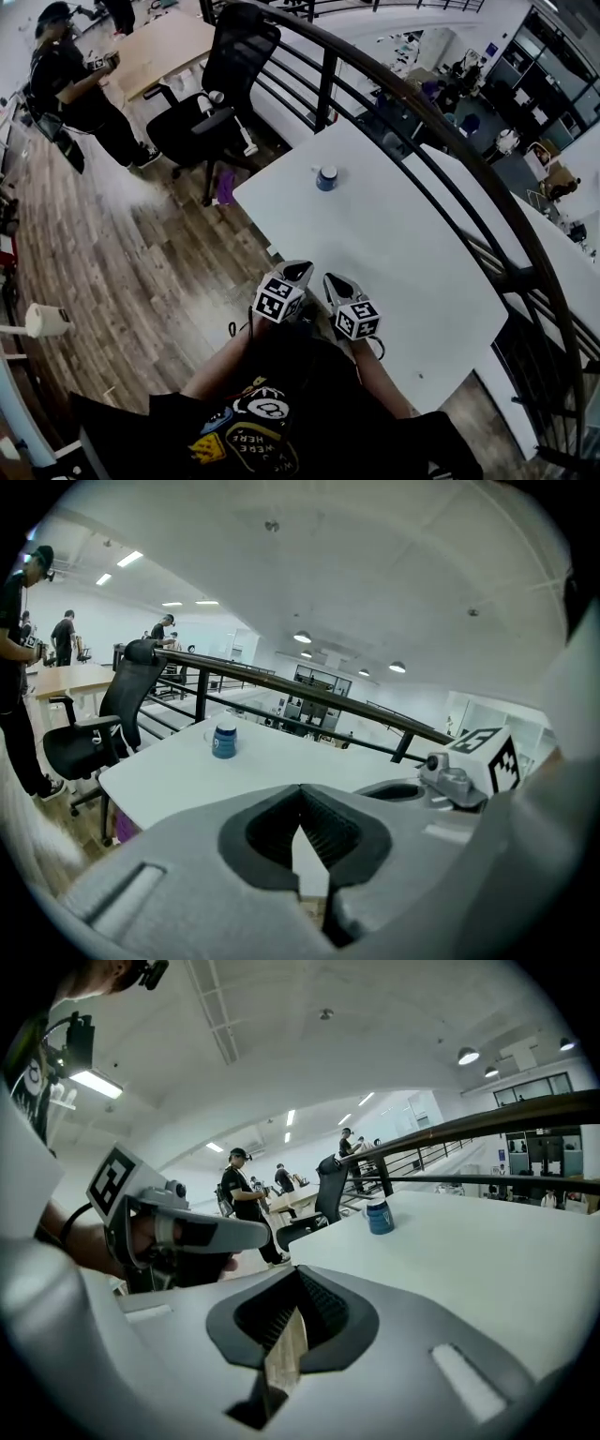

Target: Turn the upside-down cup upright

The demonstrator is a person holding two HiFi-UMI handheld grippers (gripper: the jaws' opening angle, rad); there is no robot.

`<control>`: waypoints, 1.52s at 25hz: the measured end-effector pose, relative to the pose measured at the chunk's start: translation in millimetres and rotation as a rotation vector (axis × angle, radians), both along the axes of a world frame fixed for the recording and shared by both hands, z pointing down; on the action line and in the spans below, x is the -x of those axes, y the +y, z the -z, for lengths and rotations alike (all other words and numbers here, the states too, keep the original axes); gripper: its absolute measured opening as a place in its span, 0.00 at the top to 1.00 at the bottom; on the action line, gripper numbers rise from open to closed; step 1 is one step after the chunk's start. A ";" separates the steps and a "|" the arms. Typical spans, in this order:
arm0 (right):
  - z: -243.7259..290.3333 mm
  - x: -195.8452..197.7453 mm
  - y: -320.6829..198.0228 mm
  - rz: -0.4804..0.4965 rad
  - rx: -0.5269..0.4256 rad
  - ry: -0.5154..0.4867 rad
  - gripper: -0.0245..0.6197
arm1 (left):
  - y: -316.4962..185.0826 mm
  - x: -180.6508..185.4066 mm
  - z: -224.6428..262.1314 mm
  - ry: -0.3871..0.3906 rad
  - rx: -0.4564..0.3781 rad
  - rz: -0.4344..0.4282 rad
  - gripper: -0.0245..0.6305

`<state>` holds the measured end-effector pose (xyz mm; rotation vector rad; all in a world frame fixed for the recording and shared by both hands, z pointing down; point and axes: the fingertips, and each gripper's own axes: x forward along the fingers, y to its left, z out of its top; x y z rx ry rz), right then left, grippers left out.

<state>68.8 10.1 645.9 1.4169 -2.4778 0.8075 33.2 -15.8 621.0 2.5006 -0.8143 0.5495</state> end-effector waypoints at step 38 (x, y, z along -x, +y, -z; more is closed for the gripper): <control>-115.9 -10.3 -358.3 0.257 -0.010 0.575 0.35 | -303.2 -36.1 -40.1 -0.210 0.025 -0.245 0.57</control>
